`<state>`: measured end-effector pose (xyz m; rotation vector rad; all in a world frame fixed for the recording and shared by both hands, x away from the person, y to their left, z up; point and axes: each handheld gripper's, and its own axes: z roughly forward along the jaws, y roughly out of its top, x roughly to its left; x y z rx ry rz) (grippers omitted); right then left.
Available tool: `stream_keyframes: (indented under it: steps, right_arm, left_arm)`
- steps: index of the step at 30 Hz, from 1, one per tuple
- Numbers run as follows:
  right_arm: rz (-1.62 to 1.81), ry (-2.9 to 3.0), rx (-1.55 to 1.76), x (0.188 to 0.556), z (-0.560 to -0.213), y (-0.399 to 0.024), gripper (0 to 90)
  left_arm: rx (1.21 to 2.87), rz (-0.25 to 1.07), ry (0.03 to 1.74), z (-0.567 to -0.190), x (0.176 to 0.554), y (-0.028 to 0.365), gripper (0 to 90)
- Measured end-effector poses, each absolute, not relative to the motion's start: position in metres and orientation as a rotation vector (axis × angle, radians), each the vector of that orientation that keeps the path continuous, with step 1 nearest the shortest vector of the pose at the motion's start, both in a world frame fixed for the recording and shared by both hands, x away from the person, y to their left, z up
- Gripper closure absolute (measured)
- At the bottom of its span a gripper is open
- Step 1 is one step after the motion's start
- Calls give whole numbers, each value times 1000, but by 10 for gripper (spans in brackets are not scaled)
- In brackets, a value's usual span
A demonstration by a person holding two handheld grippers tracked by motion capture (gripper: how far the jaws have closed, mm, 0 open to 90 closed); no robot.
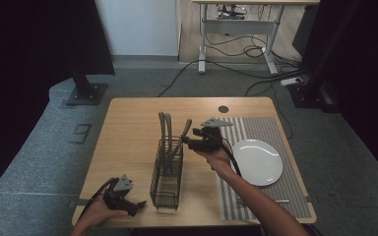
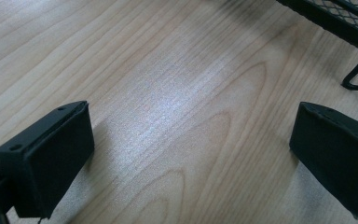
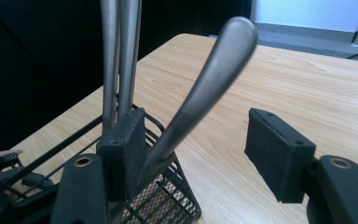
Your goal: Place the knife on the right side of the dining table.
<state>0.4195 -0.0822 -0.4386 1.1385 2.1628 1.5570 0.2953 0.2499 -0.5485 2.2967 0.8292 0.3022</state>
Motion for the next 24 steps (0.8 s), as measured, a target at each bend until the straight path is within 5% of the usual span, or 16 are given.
stream_keyframes:
  steps: [9, 24]
  right_arm:
    - [1591, 2174, 1149, 431, -442, -76, 435]
    - [1727, 2201, 1185, 444, -447, -77, 664]
  left_arm:
    - [2297, 302, 828, -548, 295, 250, 0]
    - [2297, 302, 828, -548, 295, 250, 0]
